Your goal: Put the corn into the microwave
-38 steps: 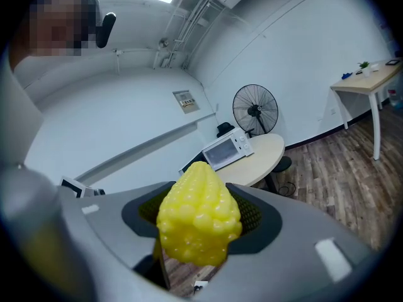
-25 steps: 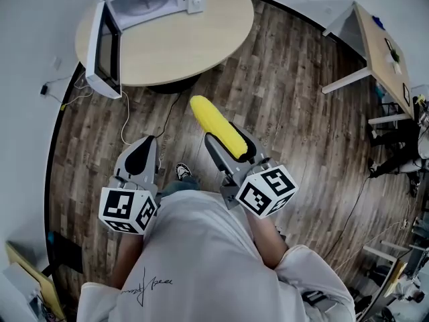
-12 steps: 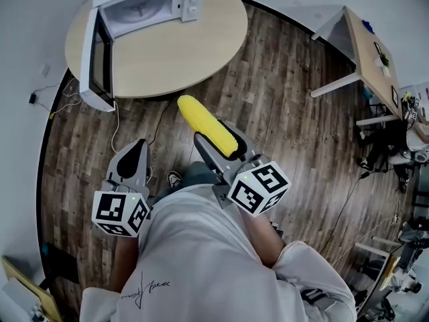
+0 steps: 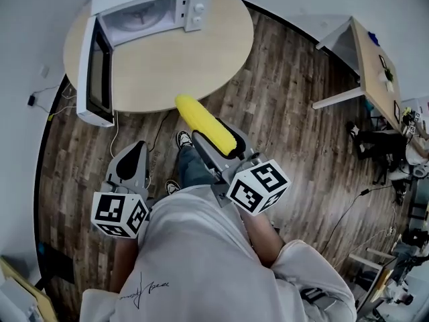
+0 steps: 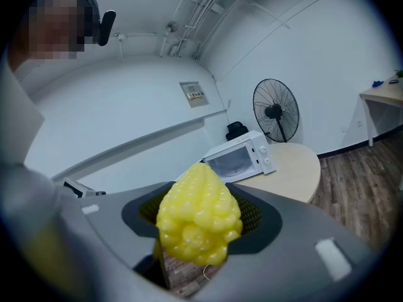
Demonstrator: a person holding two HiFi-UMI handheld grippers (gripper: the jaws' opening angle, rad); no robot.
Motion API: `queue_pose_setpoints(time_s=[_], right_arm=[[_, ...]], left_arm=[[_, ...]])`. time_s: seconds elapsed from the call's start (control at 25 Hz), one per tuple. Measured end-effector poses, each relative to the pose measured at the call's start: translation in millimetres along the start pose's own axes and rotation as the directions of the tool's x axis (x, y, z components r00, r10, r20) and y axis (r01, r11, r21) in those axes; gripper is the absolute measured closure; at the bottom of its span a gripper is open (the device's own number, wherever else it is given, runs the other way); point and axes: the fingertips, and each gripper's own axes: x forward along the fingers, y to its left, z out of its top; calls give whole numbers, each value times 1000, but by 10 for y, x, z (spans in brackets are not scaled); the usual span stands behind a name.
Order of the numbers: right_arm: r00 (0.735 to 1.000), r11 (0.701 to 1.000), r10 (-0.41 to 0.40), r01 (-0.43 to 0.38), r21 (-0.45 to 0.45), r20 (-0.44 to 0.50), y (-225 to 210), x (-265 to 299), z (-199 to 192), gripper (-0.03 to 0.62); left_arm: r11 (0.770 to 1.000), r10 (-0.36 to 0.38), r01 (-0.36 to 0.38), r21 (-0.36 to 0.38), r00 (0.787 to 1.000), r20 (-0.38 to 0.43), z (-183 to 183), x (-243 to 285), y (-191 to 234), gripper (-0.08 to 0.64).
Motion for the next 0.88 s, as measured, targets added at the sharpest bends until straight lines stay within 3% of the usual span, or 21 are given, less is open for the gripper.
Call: queue_pose_setpoints(time_s=[0.32, 0.88], right_arm=[[995, 996, 79, -81, -26, -63, -324, 755, 345, 331], [982, 987, 159, -158, 18, -104, -959, 1810, 842, 332]], left_arm=[[1000, 23, -24, -20, 1000, -10, 298, 685, 367, 568], [995, 99, -99, -33, 995, -12, 859, 1632, 931, 568]])
